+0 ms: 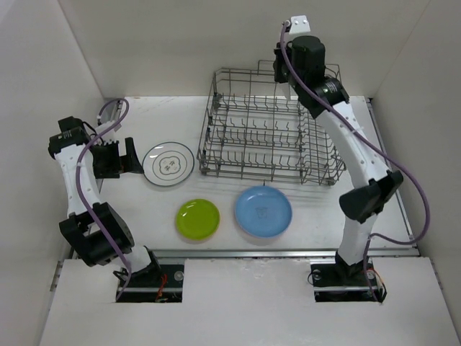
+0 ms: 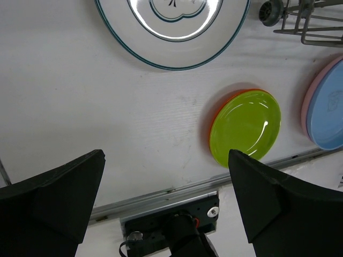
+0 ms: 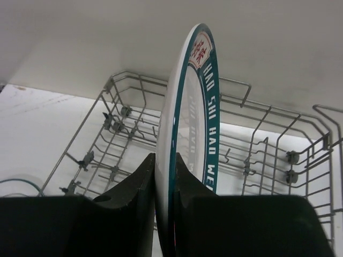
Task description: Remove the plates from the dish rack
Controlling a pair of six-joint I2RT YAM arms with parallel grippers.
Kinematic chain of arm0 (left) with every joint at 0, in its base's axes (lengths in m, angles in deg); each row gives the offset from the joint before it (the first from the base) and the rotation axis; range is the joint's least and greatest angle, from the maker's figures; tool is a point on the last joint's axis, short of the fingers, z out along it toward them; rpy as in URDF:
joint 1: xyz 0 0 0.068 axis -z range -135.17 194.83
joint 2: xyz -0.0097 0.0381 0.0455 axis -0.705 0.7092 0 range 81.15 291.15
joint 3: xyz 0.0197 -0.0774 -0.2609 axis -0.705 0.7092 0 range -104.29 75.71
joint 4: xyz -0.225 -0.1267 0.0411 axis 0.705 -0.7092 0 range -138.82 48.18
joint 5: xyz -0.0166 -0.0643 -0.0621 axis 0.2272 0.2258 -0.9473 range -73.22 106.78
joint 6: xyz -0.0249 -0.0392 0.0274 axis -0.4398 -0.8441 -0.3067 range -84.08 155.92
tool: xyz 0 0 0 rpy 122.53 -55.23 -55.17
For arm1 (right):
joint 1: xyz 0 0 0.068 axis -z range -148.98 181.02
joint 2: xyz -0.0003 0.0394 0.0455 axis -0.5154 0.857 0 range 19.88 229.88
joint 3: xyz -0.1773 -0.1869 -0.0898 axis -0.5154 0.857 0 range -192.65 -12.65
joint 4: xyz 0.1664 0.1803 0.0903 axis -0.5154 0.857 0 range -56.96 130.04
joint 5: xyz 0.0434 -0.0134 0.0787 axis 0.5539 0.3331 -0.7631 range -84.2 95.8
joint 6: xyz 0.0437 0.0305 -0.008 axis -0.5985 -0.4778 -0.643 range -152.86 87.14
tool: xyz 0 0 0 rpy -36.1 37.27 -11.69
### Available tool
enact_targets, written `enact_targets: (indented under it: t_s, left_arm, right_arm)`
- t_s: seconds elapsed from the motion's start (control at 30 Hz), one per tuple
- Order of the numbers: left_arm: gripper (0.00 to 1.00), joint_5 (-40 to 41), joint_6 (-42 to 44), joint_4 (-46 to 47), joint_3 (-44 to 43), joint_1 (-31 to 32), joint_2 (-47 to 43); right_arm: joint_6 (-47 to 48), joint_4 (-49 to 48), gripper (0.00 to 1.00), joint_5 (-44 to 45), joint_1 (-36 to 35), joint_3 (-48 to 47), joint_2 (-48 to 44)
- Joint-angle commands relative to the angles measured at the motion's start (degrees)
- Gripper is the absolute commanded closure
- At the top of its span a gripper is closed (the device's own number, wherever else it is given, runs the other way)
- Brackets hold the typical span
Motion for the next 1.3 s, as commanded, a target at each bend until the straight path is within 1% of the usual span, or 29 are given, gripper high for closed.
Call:
enact_targets:
  t_s: [0.0, 0.07, 0.1, 0.13, 0.2, 0.23, 0.27, 0.3, 0.33, 0.37, 0.43, 0.5, 0.53, 0.57, 0.67, 0.73, 0.77, 0.83, 0.87, 0.93, 1.0, 1.07, 1.1, 1.2, 1.27]
  left_arm:
    - [0.00, -3.71, 0.18, -1.51, -2.84, -0.24, -3.52]
    - [0.00, -3.19, 0.18, -1.51, -4.24, -0.24, -4.93]
    - [0.00, -3.19, 0.79, -1.51, -4.25, -0.24, -5.71]
    - [0.00, -3.19, 0.80, -1.51, -4.94, -0.24, -5.72]
    - [0.00, -3.19, 0.80, -1.51, -6.44, 0.98, -6.51]
    - [0.00, -3.88, 0.80, -1.51, -7.05, 0.99, -6.51]
    - [0.00, -3.89, -0.07, -1.51, -8.01, 1.95, -6.51]
    - [0.00, -5.54, -1.47, -1.51, -8.02, 2.48, -6.51]
    - [0.00, -7.04, -2.45, -1.51, -8.02, 2.48, -6.51]
    - [0.00, -8.62, -3.33, -1.51, -8.55, 2.48, -5.81]
    - [0.00, -11.78, -5.52, -1.51, -9.25, 2.48, -4.23]
    - [0.00, -11.10, -7.54, -0.29, -9.78, 2.48, -3.00]
    - [0.00, -7.97, -8.86, 0.76, -10.39, 2.48, -2.99]
    - [0.00, -6.80, -10.00, 2.69, -10.40, 2.48, -2.99]
    - [0.00, -7.66, -10.54, 2.37, -11.89, 3.97, -2.99]
    - [0.00, -8.28, -8.36, 0.43, -14.07, 6.08, -1.07]
    - [0.00, -8.81, -7.73, -0.45, -14.61, 8.78, -1.06]
    - [0.00, -9.33, -7.20, -1.86, -15.23, 11.61, 0.34]
    - [0.00, -9.34, -6.51, -2.65, -15.23, 14.58, 1.13]
    - [0.00, -9.87, -5.80, -3.18, -15.23, 17.76, 2.19]
    - [0.00, -8.30, -5.18, -2.66, -15.85, 22.14, 3.25]
    - [0.00, -6.45, -5.96, 0.06, -16.37, 24.45, 5.43]
    - [0.00, -5.74, -5.97, 0.07, -17.42, 26.72, 6.49]
    - [0.00, -5.21, -5.36, -2.29, -21.54, 30.07, 11.48]
    - [0.00, -4.51, -4.22, -4.05, -22.96, 33.41, 13.61]
  right_arm:
    - [6.69, -4.01, 1.00, 3.10, -6.54, 5.78, -4.99]
    - [9.14, -4.63, 1.00, 6.96, -10.33, 10.54, -8.95]
    - [10.20, -5.50, 1.00, 12.21, -12.61, 13.00, -9.92]
    - [11.17, -6.20, 1.00, 15.13, -17.33, 17.46, -10.71]
    - [13.45, -6.21, 1.00, 21.72, -22.36, 20.40, -10.72]
    - [14.16, -4.82, 1.00, 29.32, -27.35, 22.41, -10.72]
    - [15.04, -4.81, 1.00, 33.57, -29.83, 23.56, -9.32]
    - [17.05, -4.81, 1.00, 38.14, -32.12, 25.14, -8.61]
    - [18.11, -7.68, 1.00, 46.63, -34.23, 26.98, -8.00]
    - [19.08, -9.27, 1.00, 50.28, -37.91, 30.66, -6.51]
    - [19.70, -11.13, 1.00, 55.13, -41.00, 32.88, -4.66]
    - [18.57, -11.13, 1.00, 56.73, -44.35, 34.20, -1.60]
    - [16.47, -10.35, 1.00, 57.78, -45.32, 34.21, -0.53]
    - [15.15, -8.86, 1.00, 58.48, -46.20, 33.43, 0.61]
    - [12.76, -7.00, 1.00, 59.02, -48.92, 30.26, 4.74]
    - [12.76, -6.39, 1.00, 60.59, -50.16, 28.41, 7.89]
    - [12.76, -6.39, 1.00, 60.60, -51.03, 27.89, 8.87]
    - [12.76, -6.39, 1.00, 62.35, -51.74, 27.88, 11.24]
    - [12.76, -6.39, 1.00, 63.05, -51.74, 27.88, 11.95]
    - [12.76, -6.39, 1.00, 63.68, -52.97, 27.88, 13.18]
    - [12.76, -6.39, 1.00, 63.68, -53.49, 28.76, 13.19]
    - [12.76, -7.00, 1.00, 63.68, -53.50, 30.17, 13.19]
    - [12.76, -7.70, 1.00, 63.68, -53.50, 30.95, 13.19]
    - [12.76, -7.71, 1.00, 63.68, -53.50, 31.57, 13.71]
    - [12.76, -7.71, 1.00, 63.68, -53.50, 31.57, 13.72]
